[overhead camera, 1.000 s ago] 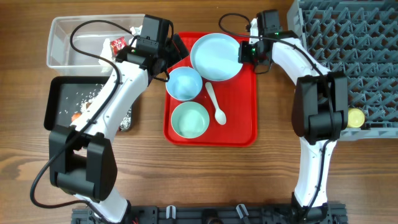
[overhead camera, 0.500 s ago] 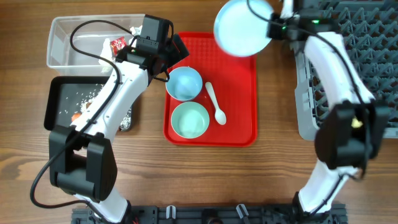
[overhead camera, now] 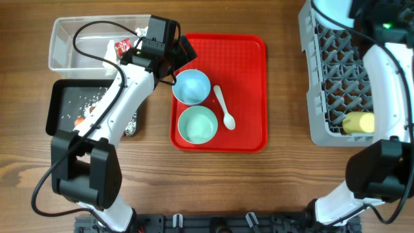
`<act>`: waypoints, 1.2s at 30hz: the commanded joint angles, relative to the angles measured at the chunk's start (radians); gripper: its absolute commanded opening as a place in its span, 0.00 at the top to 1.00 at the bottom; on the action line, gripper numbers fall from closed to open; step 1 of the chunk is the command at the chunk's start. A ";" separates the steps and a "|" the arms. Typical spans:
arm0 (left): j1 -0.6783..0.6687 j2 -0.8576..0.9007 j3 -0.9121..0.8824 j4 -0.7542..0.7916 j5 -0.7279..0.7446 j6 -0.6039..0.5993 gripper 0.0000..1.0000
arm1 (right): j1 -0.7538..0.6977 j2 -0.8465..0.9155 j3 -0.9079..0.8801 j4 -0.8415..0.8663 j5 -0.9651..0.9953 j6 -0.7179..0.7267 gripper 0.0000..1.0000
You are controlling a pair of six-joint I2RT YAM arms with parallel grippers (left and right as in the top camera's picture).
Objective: Sort waste into correct bins and load items into the dishwasher rack
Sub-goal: 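Carry the plate right over the dish rack, then insert the plate upright into the rack slots and release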
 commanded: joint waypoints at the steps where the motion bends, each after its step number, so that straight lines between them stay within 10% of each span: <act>1: 0.001 0.010 0.008 -0.001 -0.013 -0.017 0.00 | -0.061 -0.007 0.021 0.066 0.140 -0.224 0.96; 21: 0.001 0.010 0.008 0.000 -0.013 -0.017 0.00 | -0.298 0.113 0.020 0.230 -0.035 -0.663 0.96; 36: 0.001 0.010 0.008 0.000 -0.013 -0.017 0.00 | -0.301 0.216 0.014 0.216 -0.039 -0.658 0.96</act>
